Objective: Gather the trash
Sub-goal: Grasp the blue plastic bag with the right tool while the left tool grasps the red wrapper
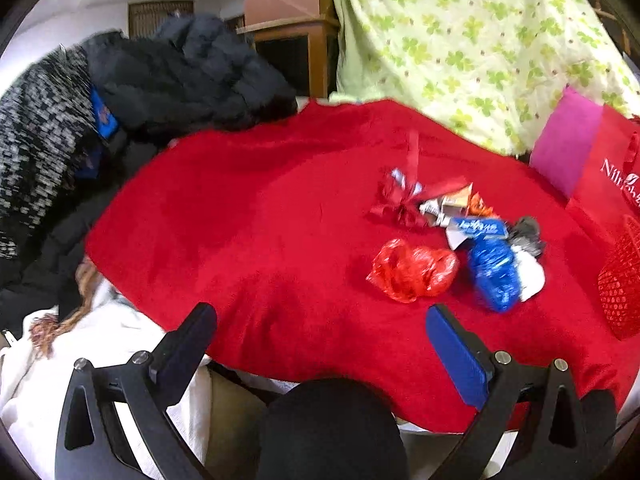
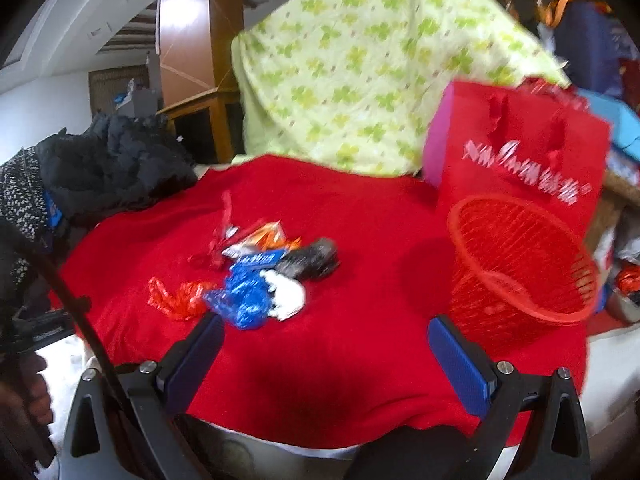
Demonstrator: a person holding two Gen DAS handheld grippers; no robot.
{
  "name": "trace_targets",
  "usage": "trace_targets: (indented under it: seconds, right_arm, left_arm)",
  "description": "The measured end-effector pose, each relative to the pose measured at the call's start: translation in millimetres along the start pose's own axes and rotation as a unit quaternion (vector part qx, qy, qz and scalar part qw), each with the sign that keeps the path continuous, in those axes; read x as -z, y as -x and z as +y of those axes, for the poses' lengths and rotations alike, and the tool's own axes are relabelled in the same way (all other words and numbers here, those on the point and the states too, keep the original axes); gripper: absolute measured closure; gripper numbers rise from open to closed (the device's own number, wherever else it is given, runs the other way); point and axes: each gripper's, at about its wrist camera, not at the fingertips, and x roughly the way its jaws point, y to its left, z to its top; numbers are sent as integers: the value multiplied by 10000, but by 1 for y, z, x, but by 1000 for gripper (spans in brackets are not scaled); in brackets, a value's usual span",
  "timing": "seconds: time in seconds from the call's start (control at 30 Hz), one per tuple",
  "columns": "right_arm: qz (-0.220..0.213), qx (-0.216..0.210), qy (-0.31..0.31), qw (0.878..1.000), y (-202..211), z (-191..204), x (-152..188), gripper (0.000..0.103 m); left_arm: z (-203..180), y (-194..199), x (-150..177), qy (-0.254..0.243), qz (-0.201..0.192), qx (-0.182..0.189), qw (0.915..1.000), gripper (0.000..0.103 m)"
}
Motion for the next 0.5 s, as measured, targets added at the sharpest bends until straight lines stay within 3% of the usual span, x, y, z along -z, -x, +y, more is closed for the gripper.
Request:
trace_targets:
  seconds: [0.2, 0.37, 0.43, 0.5]
  right_arm:
    - [499, -1120, -358, 9918, -60, 14, -16, 0]
    - [1231, -1628, -476, 9778, -135, 44, -19, 1]
    - [1387, -1540, -598, 9765, -160, 52, -17, 8]
    - [1626, -1560, -853, 9705, -183, 52, -16, 26]
  left_arm:
    - [15, -30, -13, 57, 107, 130, 9998, 0]
    - [21, -55, -28, -117, 198, 416, 9989, 0]
    - [18, -62, -32, -275, 191, 577, 9978, 0]
    - [12, -68, -36, -477, 165, 809, 9954, 0]
